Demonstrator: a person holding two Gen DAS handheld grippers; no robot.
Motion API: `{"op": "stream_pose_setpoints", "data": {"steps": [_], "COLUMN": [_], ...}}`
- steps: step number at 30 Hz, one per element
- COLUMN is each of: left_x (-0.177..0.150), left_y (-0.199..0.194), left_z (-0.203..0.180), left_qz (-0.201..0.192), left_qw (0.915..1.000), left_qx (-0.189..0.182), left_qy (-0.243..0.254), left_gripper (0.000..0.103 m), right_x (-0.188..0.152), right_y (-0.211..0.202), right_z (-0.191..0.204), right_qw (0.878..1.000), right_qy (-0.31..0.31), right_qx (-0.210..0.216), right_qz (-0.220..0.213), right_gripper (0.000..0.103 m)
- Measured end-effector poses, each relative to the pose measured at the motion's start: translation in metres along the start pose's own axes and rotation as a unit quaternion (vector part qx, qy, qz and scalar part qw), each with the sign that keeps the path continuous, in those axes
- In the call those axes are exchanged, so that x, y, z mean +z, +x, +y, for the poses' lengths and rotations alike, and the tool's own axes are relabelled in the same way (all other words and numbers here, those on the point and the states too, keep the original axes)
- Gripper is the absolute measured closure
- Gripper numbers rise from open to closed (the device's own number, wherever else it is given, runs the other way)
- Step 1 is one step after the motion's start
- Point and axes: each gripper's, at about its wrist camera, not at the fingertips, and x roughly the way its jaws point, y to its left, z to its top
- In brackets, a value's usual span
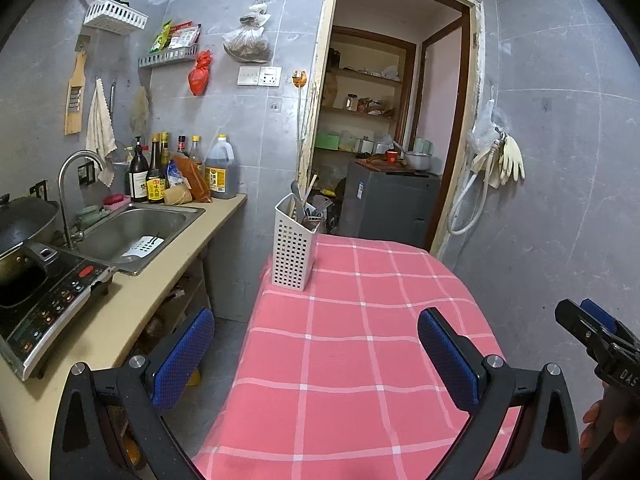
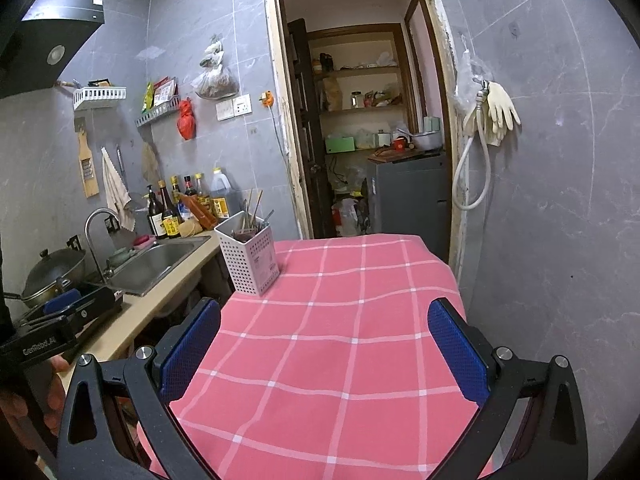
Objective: Organize utensils
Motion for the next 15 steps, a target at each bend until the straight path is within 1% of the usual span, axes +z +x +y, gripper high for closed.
{"op": "stream_pose_setpoints", "data": {"steps": [9, 15], "left_x": [-0.0044, -0.0011], "left_y": [-0.0037, -0.0037], "left_z": [-0.0005, -0.0037], "left_qz": [-0.004, -0.005], "left_qw": [1.0000, 1.0000], "left_qx": [-0.002, -0.001], "left_qy": [-0.001, 0.001], "left_gripper": [0.000, 0.000], "right_x": [-0.0014, -0.0007], "right_y": [-0.0018, -0.0021], "right_z": [0.0019, 0.0021], "right_qw": [1.000, 1.000], "right_qy": [-0.002, -0.003], "right_qx": [-0.003, -0.004], "right_qz": [0.002, 0.003], "right_gripper": [0.001, 0.001]}}
